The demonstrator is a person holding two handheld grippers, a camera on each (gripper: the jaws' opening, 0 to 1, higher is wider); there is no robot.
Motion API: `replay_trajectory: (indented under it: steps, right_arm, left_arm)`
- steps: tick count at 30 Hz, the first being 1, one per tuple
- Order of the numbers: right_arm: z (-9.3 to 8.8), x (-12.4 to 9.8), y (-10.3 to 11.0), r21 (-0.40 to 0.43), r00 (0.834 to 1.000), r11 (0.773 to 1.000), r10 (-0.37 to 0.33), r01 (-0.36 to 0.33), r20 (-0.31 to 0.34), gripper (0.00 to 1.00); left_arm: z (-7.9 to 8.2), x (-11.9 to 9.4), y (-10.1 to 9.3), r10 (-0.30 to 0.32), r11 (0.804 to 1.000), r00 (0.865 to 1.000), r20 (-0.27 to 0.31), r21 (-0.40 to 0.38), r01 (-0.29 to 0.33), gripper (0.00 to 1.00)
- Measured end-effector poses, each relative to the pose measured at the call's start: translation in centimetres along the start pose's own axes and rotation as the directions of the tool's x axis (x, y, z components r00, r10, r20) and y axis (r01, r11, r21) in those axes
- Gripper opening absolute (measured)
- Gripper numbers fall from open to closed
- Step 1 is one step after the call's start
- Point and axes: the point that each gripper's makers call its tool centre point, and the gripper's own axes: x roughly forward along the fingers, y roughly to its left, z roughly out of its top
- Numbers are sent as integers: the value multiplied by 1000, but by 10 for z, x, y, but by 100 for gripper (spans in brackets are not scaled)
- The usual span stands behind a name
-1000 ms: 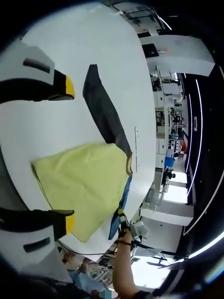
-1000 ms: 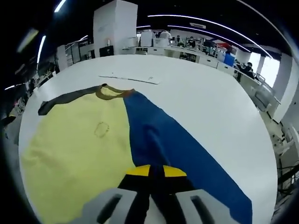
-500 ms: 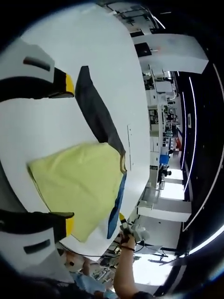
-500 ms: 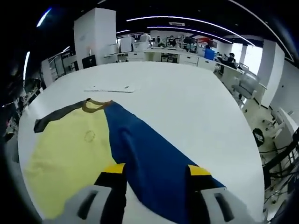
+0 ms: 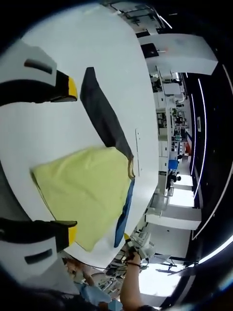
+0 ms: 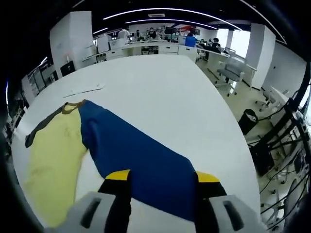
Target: Fold the garment on the visible template until the final outline fits inside the template.
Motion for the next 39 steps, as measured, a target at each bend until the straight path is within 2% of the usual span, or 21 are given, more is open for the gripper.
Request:
replay_trajectory:
  steps: [3,11,22,23,33,39]
  right_arm:
    - [-13,-7,-7,60,1000,998,-14,15,-21,46]
    - [-32,-14,-18,86,998,995,-44,47,-43,44]
    - [-53,-9,-28,116,994,991,-49,60,-97,36]
    - [-51,-10,-29,132,995,989,-55,65,-81,34]
    - [-49,-10,-35,157,993,982,-93,103,-68,24]
    - [-43,-5,-32,136,995,987,-82,90,-62,5]
  left_arm:
    - [-1,-1,0,4,1000,1000,-3,-2,-4,98]
    - [-4,-1,1,11,1000,1000,-9,-1,-11,96]
    - [-5,-1,1,10,1000,1000,-16,-2,-10,95]
    - [-5,-2,2,10,1000,1000,-16,-3,-10,95]
    - [-8,0,1,1,1000,1000,-24,-3,-1,95]
    - [-5,-2,1,-2,1000,1000,-10,-6,2,95]
